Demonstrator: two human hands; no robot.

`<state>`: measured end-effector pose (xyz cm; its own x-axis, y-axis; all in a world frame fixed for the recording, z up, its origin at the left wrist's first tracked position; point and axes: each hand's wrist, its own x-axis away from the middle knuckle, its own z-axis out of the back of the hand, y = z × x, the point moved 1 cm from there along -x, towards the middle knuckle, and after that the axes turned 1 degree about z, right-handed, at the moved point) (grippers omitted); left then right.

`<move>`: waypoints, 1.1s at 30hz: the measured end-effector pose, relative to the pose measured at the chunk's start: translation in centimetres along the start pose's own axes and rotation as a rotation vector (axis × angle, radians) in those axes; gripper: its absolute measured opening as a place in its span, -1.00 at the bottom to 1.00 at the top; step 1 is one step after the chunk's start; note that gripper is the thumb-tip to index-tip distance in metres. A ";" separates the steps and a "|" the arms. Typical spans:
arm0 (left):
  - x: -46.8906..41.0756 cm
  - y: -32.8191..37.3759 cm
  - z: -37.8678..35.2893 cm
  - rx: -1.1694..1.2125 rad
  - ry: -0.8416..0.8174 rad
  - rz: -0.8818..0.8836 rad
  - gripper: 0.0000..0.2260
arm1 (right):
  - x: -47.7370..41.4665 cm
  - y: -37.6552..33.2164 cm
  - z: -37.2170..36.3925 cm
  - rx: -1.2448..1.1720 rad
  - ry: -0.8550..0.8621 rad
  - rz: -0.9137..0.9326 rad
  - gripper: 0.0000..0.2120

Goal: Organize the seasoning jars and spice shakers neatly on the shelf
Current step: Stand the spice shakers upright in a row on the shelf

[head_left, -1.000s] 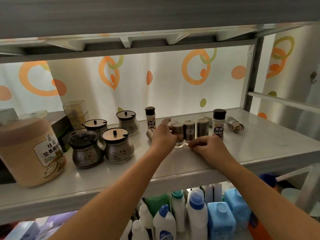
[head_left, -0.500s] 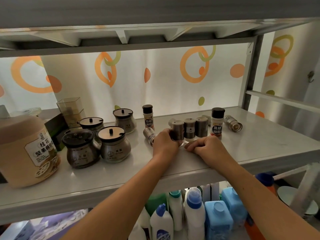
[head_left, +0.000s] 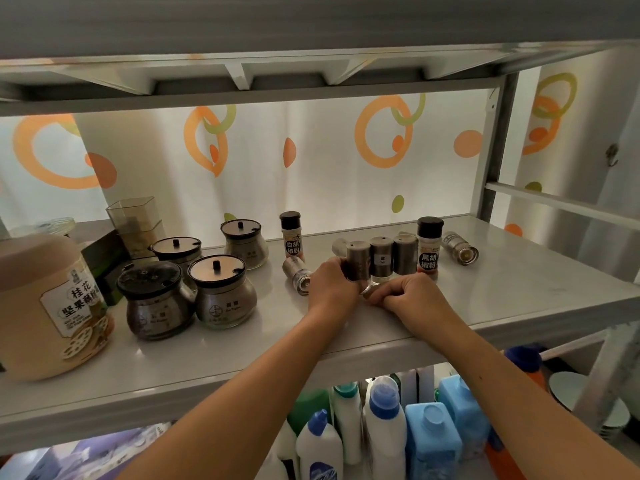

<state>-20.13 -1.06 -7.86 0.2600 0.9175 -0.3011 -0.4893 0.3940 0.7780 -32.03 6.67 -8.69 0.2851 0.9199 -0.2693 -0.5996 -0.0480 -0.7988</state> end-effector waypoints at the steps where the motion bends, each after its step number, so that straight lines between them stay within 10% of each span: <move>1: 0.1 0.1 -0.1 -0.001 -0.003 -0.004 -0.76 | 0.0 0.0 0.0 0.003 0.002 0.000 -0.79; 11: 0.6 -0.1 0.5 0.120 -0.041 0.046 -0.64 | 0.2 -0.2 0.2 -0.040 -0.022 -0.026 -0.79; 22: 0.4 -2.8 5.8 0.373 0.299 0.147 -0.68 | -1.3 -7.2 -5.8 -0.077 0.169 0.252 -0.74; 33: -1.3 -4.2 5.3 0.607 0.161 0.487 -0.94 | -5.8 -7.8 -8.8 0.365 -0.131 -0.098 -0.63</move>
<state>-14.02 -4.22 -7.81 -0.0124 0.9938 0.1108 0.0343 -0.1103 0.9933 -22.41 -1.74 -5.64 0.2708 0.9561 -0.1116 -0.8075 0.1625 -0.5670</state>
